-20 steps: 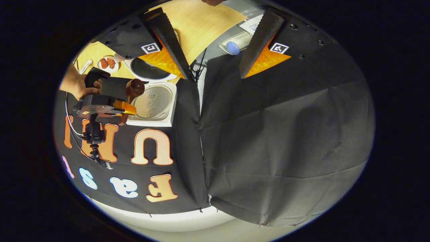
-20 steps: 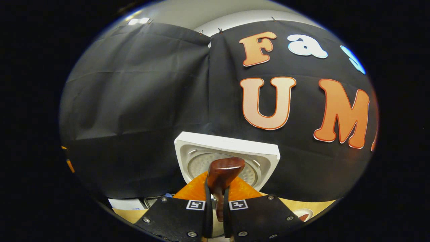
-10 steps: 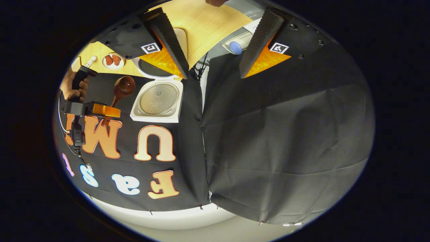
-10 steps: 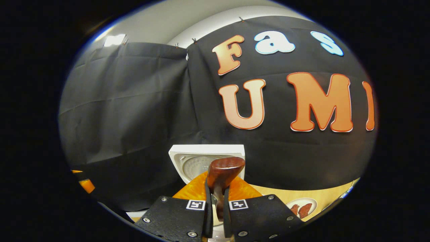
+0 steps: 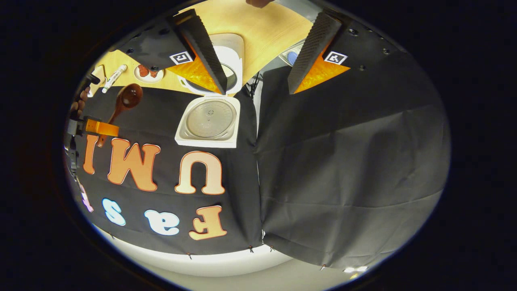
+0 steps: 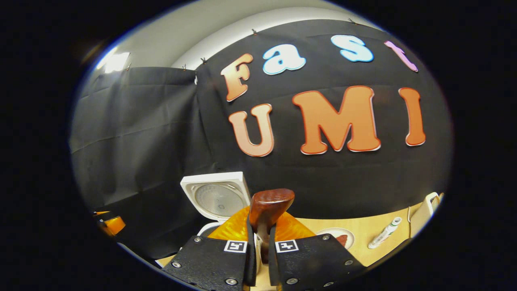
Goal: Close the left gripper, press the button to open the rice cooker; take a wooden spoon from the chopstick holder with the right hand, scoop a spoonful of rice and pour it into the rice cooker, then put the wooden spoon back into the chopstick holder.
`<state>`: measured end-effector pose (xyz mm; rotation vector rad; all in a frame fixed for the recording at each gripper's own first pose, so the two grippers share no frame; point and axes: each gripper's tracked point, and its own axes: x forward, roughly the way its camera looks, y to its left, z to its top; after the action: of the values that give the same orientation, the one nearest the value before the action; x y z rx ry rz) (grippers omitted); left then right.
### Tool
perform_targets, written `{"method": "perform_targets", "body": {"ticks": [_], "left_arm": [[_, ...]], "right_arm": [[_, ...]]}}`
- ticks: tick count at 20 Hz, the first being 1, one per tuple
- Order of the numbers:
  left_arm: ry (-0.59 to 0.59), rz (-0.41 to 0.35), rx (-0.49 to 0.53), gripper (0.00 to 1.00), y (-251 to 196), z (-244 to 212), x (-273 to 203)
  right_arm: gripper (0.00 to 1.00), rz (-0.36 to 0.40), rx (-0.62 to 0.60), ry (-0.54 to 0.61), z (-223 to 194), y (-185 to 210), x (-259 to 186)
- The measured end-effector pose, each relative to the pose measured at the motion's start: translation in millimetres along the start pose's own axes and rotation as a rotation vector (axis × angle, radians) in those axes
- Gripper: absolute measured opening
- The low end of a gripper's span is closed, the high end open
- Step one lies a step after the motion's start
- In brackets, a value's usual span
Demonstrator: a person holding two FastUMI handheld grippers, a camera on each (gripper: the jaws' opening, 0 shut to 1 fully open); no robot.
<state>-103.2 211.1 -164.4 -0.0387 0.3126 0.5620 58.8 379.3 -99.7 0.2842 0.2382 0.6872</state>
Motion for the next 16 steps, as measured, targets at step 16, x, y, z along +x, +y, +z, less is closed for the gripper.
{"method": "perform_targets", "body": {"ticks": [16], "left_arm": [[-0.008,-0.184,0.055,1.00,-130,11,-11]], "right_arm": [[0.12,-0.439,0.240,0.144,-126,-212,-186]]}}
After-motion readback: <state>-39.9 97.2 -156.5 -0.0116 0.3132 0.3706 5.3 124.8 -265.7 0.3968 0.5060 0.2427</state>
